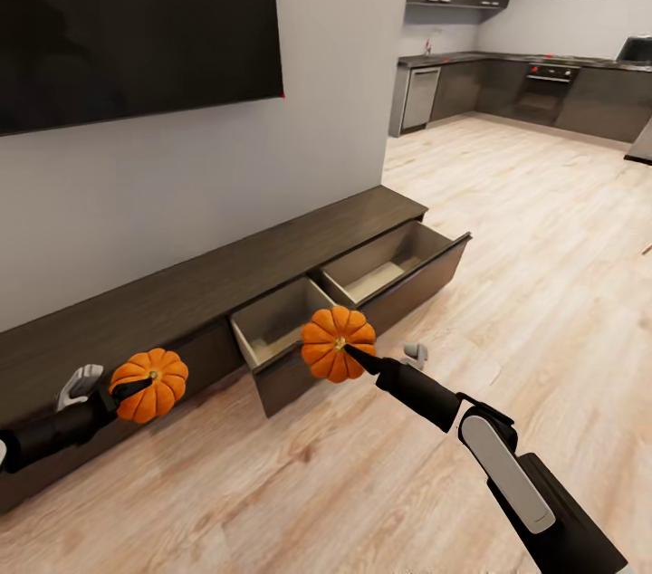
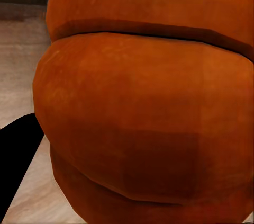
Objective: Place each of the two pumpkins and all three candles from the living room inside a cabinet in the living room (use any cabinet), then make sure every cabinet is closed, and position the cauldron so it is next to a table in the living room.
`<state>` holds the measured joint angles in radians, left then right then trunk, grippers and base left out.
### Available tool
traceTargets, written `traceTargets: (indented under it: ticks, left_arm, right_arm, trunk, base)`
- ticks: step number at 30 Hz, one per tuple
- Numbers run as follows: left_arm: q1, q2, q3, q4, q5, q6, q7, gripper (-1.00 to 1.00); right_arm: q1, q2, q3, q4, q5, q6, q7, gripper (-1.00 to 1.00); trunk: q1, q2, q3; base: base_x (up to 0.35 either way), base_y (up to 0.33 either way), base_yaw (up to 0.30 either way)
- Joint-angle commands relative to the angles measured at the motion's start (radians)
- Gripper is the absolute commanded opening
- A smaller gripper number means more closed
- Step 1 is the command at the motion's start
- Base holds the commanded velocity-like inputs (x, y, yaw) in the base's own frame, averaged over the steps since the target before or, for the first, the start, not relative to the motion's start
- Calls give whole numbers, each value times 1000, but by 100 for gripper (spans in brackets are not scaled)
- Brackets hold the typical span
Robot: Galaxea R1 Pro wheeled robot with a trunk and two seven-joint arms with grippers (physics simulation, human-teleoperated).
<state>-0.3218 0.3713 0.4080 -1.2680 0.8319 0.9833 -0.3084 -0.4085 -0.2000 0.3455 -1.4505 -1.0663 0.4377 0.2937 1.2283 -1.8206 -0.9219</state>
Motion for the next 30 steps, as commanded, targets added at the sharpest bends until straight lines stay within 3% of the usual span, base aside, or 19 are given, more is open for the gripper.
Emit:
traceTargets:
  ticks: [1,30]
  left_arm:
    - [0,0,2,-1,4,6,-6,-100]
    - [0,0,2,5,6,6,-6,-100]
  right_arm:
    - [-1,0,1,0,-12,4,-1,-100]
    - [-1,0,0,1,-12,4,-2,-100]
  trunk:
    - [0,0,0]
    - [0,0,26]
  base:
    - [0,0,-258]
    - [0,0,-258]
